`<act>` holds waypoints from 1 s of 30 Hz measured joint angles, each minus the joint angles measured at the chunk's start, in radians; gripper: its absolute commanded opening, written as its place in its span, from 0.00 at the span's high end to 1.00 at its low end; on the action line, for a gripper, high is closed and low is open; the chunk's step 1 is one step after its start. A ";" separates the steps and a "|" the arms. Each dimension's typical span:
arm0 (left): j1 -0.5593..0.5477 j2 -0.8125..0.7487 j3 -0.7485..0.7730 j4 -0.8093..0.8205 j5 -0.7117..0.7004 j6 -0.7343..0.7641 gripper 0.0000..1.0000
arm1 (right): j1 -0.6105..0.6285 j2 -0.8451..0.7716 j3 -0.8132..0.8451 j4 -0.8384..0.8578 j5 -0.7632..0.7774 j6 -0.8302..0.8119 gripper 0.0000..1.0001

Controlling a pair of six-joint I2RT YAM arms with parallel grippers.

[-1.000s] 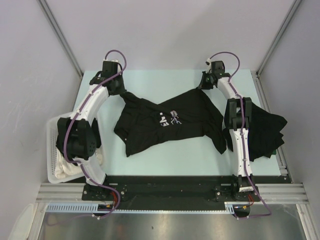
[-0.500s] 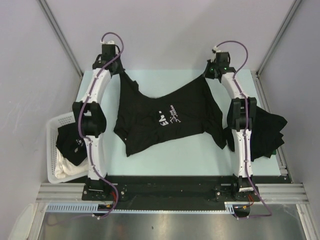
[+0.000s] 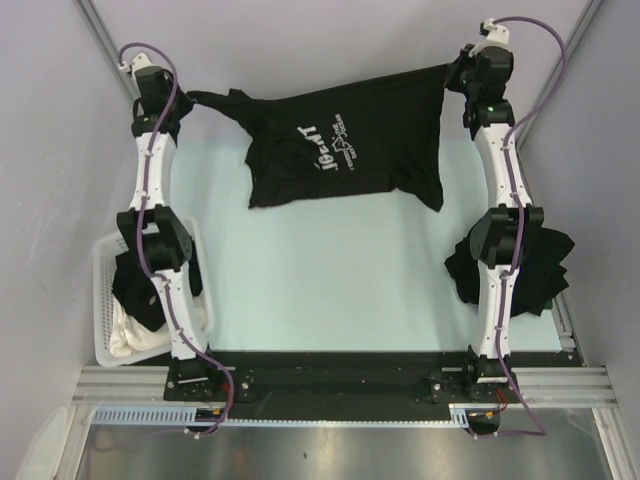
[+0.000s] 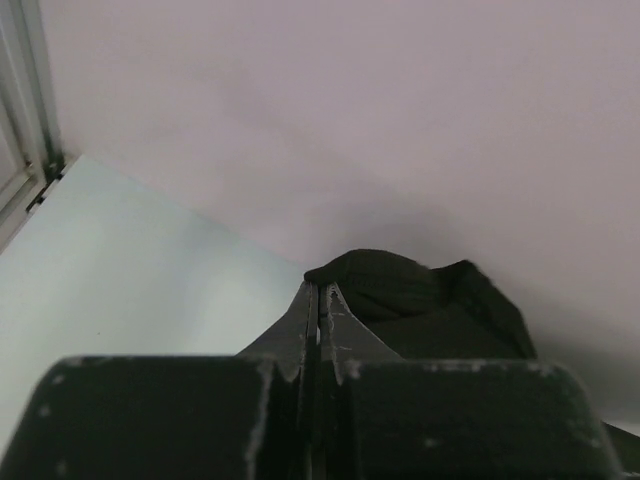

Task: Fold and stack the t-shirts
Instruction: Flatten the tshirt out

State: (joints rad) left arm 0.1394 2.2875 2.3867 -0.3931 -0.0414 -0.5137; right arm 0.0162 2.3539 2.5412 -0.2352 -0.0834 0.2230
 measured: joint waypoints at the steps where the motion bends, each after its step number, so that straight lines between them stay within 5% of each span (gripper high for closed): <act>1: 0.008 -0.008 0.000 0.010 0.019 -0.013 1.00 | -0.001 -0.009 0.002 0.005 -0.002 0.005 1.00; 6: 0.017 -0.136 -0.080 0.026 0.085 -0.025 1.00 | 0.003 -0.080 -0.027 -0.031 -0.013 0.014 1.00; 12: 0.037 -0.477 -0.327 0.003 0.109 0.027 1.00 | 0.001 -0.320 -0.285 -0.082 0.005 -0.007 1.00; 17: 0.135 -0.571 -0.338 0.037 0.159 -0.014 1.00 | -0.032 -0.347 -0.203 -0.084 -0.005 -0.005 1.00; 23: 0.101 -0.417 -0.248 0.056 0.214 -0.089 1.00 | -0.044 -0.245 -0.044 -0.064 -0.017 0.046 1.00; 30: 0.013 -0.009 0.093 0.019 0.287 -0.199 1.00 | -0.047 -0.011 0.055 -0.057 -0.042 0.138 1.00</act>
State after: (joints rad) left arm 0.1528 2.2784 2.4798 -0.3737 0.2459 -0.7124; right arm -0.0303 2.3428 2.5958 -0.2920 -0.1249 0.3614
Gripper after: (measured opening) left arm 0.004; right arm 0.010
